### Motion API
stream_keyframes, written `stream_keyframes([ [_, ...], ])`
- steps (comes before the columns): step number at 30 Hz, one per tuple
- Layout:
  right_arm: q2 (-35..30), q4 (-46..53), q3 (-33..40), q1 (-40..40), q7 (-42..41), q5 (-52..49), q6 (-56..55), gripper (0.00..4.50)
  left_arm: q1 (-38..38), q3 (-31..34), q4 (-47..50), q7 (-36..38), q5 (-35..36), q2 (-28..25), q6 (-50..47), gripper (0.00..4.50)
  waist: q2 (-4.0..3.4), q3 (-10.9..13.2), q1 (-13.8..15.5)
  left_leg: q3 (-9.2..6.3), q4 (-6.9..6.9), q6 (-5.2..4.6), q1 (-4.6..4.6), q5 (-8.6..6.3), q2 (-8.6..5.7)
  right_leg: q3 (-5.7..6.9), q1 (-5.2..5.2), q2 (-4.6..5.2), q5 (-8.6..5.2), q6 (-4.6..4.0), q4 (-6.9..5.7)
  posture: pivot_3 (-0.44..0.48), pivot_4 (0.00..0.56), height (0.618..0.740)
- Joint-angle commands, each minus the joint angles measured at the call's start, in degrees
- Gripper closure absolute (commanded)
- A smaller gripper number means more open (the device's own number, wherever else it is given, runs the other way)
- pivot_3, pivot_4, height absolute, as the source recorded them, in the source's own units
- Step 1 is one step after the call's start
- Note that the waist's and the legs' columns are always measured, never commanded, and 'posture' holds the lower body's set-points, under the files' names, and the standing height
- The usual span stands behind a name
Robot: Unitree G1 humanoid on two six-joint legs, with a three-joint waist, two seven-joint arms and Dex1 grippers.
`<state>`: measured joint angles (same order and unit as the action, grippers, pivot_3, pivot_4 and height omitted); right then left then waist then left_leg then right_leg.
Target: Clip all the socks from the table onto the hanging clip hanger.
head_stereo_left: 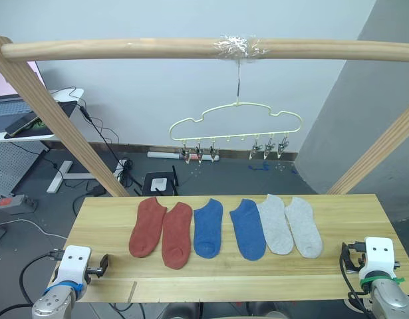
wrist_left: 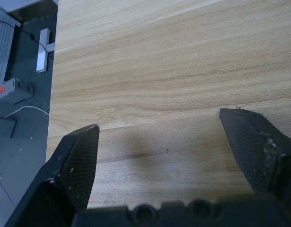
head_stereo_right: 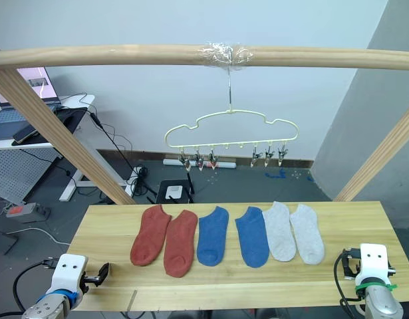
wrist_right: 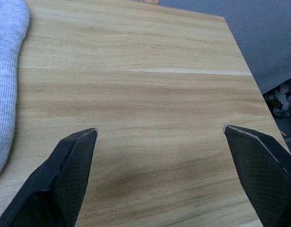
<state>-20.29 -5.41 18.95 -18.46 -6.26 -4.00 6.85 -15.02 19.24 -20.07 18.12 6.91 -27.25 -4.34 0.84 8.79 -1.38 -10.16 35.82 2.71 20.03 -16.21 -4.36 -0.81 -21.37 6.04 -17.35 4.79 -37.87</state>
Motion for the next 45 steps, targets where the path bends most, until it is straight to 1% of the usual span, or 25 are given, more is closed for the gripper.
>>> stream_keyframes([
  [1, -0.13, 0.15, 0.26, 0.43, -0.16, 0.22, -1.11, 0.00, -0.02, 1.82, 1.30, 0.37, 1.39, -0.60, 0.80, 0.03, 0.00, -0.02, 0.00, 0.00, 0.00, 0.00, 0.00, 0.00, 0.00, 0.00, 0.00, 0.00, 0.00, 0.00, 0.00, -0.007, 0.122, 0.740],
  [11, -0.41, 0.42, -0.20, 0.92, -1.08, 1.00, -1.78, 0.00, -0.01, 3.55, 4.23, 1.00, 4.98, 1.15, 0.69, 0.03, -0.05, -0.18, -0.01, 0.03, 0.03, 0.00, -0.02, 0.00, 0.00, -0.03, 0.03, -0.01, 0.01, -0.01, -0.03, -0.009, 0.118, 0.740],
  [19, 0.61, 0.32, -0.03, 2.02, 0.09, 1.03, -1.69, 0.00, 0.31, 3.68, 4.20, 1.50, 5.30, 0.28, 0.81, 0.03, -0.02, -0.23, -0.06, 0.07, 0.06, 0.00, -0.02, 0.00, 0.01, -0.06, 0.05, -0.03, 0.02, -0.01, -0.07, -0.012, 0.119, 0.740],
  [22, 0.01, 1.74, -0.60, 2.64, -0.92, 1.06, -2.01, 0.00, 0.15, 4.03, 6.45, 1.84, 6.01, 0.23, 0.93, 0.03, -0.02, -0.22, -0.07, 0.07, 0.06, 0.00, -0.02, 0.00, 0.02, -0.06, 0.04, -0.03, 0.03, -0.01, -0.07, -0.010, 0.122, 0.740],
  [26, -1.59, 6.46, -4.61, 3.82, -7.20, -0.24, -0.74, 0.00, -0.77, 3.47, 16.24, 3.47, 8.85, 1.25, -1.02, 0.03, -0.02, -0.19, -0.13, 0.08, 0.11, 0.00, -0.01, 0.00, 0.04, -0.06, 0.05, -0.03, 0.03, -0.02, -0.08, -0.012, 0.129, 0.740],
  [28, -2.11, 9.32, -6.59, 4.56, -11.27, -2.58, 1.43, 0.00, -0.80, 2.84, 22.41, 3.51, 10.56, 1.95, -3.49, 0.03, -0.03, -0.19, -0.13, 0.12, 0.13, 0.00, -0.01, 0.01, 0.05, -0.10, 0.09, -0.03, 0.08, -0.01, -0.08, -0.006, 0.128, 0.740],
  [30, -3.64, 12.95, -9.64, 5.58, -17.05, -4.84, 3.10, 0.00, -0.02, 1.47, 29.28, 3.99, 13.30, 2.65, -6.98, 0.03, -0.02, -0.19, -0.12, 0.10, 0.15, 0.00, -0.01, 0.01, 0.07, -0.09, 0.13, -0.06, 0.09, -0.01, -0.07, -0.004, 0.131, 0.740],
  [33, -5.97, 16.86, -13.08, 7.35, -24.48, -8.01, 4.46, 0.00, 1.86, -0.83, 36.20, 4.24, 15.55, 3.33, -11.31, 0.03, -0.04, -0.14, -0.11, 0.11, 0.18, 0.00, 0.03, 0.01, 0.06, -0.10, 0.13, -0.07, 0.10, 0.01, -0.06, 0.001, 0.130, 0.740],
  [36, -7.90, 18.83, -15.00, 10.42, -29.34, -9.95, 4.94, 0.00, 4.30, -2.54, 40.72, 3.43, 17.90, 4.54, -14.76, 0.63, -0.04, -0.14, -0.02, 0.10, 0.19, 0.00, 0.02, 0.01, 0.05, -0.07, 0.16, -0.08, 0.11, 0.02, -0.04, 0.004, 0.131, 0.740],
  [38, -7.78, 18.83, -15.03, 12.42, -29.86, -11.01, 5.48, 0.00, 5.05, -3.23, 41.97, 2.99, 18.24, 5.08, -16.15, 1.17, -0.02, -0.13, -0.08, 0.12, 0.19, 0.00, 0.02, 0.01, 0.05, -0.08, 0.16, -0.10, 0.11, 0.02, -0.03, -0.001, 0.130, 0.740],
  [41, -7.63, 20.02, -16.11, 15.13, -31.01, -12.02, 5.51, 0.00, 6.65, -5.50, 43.89, 2.40, 16.51, 4.95, -16.79, 2.04, -0.02, -0.13, -0.07, 0.15, 0.19, 0.01, 0.02, 0.02, 0.05, -0.11, 0.12, -0.17, 0.11, 0.01, -0.02, -0.001, 0.131, 0.740],
  [45, -6.77, 24.59, -18.84, 18.94, -32.70, -14.36, 7.73, 0.00, 11.70, -9.68, 45.76, 0.62, 15.37, 6.43, -18.11, 2.04, 0.01, -0.09, 0.15, 0.12, 0.25, 0.03, 0.20, 0.03, 0.05, -0.04, 0.03, -0.20, 0.14, -0.03, -0.02, -0.007, 0.130, 0.740],
])
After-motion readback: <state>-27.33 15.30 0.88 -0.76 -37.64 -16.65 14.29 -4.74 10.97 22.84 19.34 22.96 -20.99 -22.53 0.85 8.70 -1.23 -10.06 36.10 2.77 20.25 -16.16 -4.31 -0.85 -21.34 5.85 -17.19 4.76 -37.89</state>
